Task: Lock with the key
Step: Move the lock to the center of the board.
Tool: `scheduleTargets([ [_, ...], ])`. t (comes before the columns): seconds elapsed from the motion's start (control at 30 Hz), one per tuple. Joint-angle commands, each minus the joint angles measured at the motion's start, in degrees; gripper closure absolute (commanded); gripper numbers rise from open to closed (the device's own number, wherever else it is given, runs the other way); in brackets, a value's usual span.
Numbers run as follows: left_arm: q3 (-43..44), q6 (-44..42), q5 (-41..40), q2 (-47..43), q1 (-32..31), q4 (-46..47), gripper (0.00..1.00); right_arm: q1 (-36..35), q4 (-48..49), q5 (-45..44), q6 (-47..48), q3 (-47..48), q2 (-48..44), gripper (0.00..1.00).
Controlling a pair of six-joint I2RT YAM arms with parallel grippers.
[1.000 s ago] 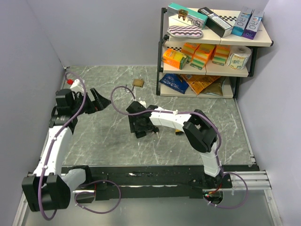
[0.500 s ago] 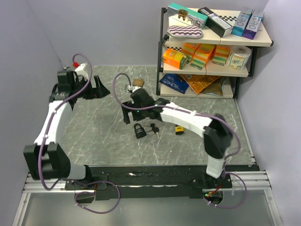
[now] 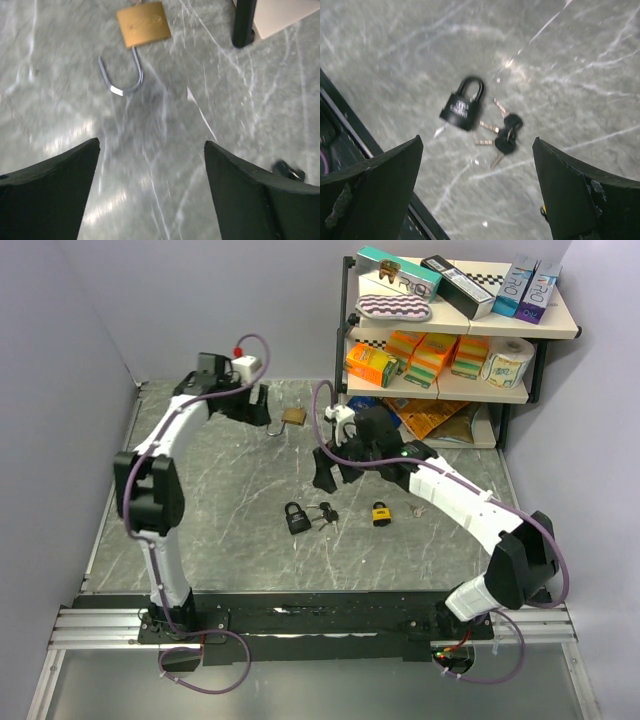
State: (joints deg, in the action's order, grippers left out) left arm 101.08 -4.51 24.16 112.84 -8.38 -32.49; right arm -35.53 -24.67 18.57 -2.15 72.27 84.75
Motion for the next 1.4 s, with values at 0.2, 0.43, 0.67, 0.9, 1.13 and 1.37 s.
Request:
scheduleTargets([
  [0.2, 19.4, -4.0, -7.5, 20.2, -6.2, 0.2, 0.34, 0.0, -2.6, 2.0, 6.9, -6.3, -10.0, 0.01],
  [0.43, 21.2, -5.2, -13.9, 25.2, -8.1, 2.8, 0.48, 0.2, -2.8, 0.9, 6.5, -6.4, -9.3, 0.01],
  [0.67, 25.6, -5.5, -14.6, 30.2, -8.3, 2.4, 0.52, 0.4, -4.4, 0.3, 7.2, -5.2, -8.7, 0.01],
  [0.9, 26.9, -7.9, -14.9, 32.4, -9.1, 1.6, 0.75, 0.6, -5.9, -0.7, 8.3, -3.8, -7.9, 0.01],
  [1.13, 3.6, -12.8, -15.3, 18.0, -9.3, 2.7, 0.99, 1.0, -6.7, -0.1, 9.1, -3.0, -6.9, 0.01],
  [1.37, -23.7, -23.5, -14.5, -1.3, -6.2, -0.2, 0.99, 1.2, -7.6, 1.6, 9.4, -3.1, -6.8, 0.01],
])
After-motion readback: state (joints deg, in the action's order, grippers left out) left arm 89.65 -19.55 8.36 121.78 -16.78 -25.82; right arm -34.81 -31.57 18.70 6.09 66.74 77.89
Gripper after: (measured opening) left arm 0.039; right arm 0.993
